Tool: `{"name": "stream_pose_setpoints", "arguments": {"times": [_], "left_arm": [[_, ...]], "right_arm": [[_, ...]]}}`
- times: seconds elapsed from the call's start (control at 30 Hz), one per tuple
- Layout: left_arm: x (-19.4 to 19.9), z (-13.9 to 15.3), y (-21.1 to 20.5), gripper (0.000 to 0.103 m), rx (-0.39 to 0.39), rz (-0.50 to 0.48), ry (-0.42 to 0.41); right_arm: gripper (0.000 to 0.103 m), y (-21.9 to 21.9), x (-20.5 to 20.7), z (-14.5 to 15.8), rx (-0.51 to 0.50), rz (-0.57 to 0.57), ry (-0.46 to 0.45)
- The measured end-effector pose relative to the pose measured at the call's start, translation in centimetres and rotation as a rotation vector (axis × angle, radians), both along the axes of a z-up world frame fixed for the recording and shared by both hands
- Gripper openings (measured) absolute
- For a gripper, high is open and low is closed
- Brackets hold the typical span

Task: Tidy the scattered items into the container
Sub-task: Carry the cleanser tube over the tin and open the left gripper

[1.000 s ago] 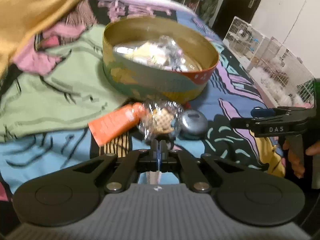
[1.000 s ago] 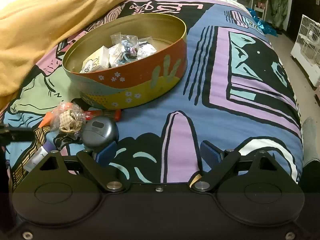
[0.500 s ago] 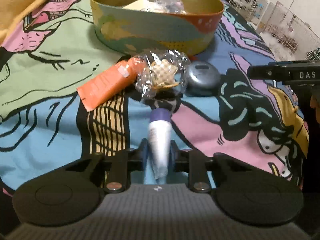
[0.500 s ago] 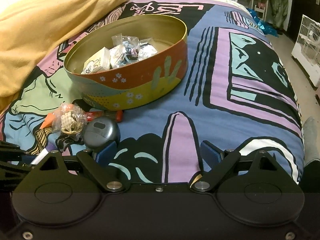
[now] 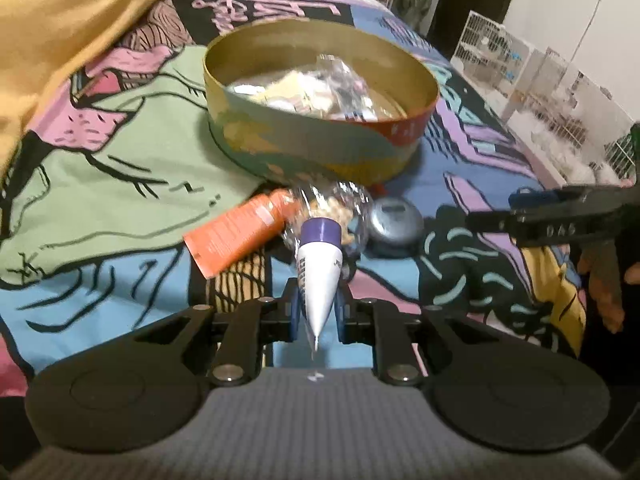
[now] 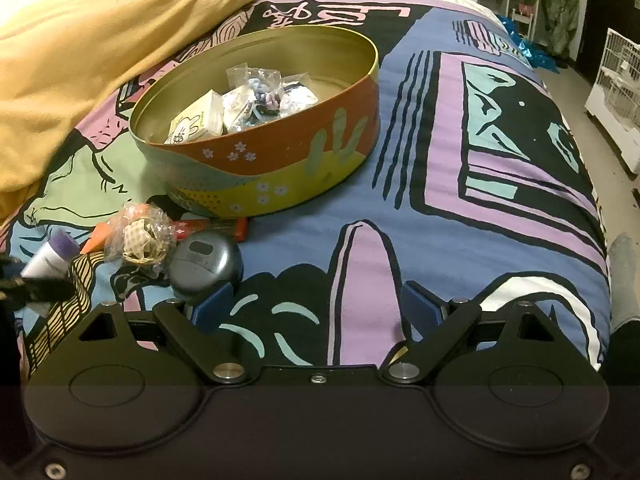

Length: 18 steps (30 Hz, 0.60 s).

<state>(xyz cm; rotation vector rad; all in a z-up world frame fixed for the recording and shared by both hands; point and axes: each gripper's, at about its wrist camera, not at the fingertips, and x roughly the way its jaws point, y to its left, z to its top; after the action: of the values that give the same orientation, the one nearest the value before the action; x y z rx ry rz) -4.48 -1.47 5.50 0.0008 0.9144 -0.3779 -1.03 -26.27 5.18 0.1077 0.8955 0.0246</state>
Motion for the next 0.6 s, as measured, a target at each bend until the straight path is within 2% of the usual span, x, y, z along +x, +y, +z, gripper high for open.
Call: {"name": "stream_pose_setpoints", "arguments": {"times": [0.27,0.6], "left_arm": [[1.1,3.0,0.4,0.020,-0.009,0.015,-0.073],[3.8,6.2,-0.7,0.020,0.020,-0.023,-0.151]], "right_arm": [[0.091,0.2,0.1,-0.3,0.002,0.013,0.017],[0.091,0.4,0.3,-0.6,0.016,0.023,0.034]]}}
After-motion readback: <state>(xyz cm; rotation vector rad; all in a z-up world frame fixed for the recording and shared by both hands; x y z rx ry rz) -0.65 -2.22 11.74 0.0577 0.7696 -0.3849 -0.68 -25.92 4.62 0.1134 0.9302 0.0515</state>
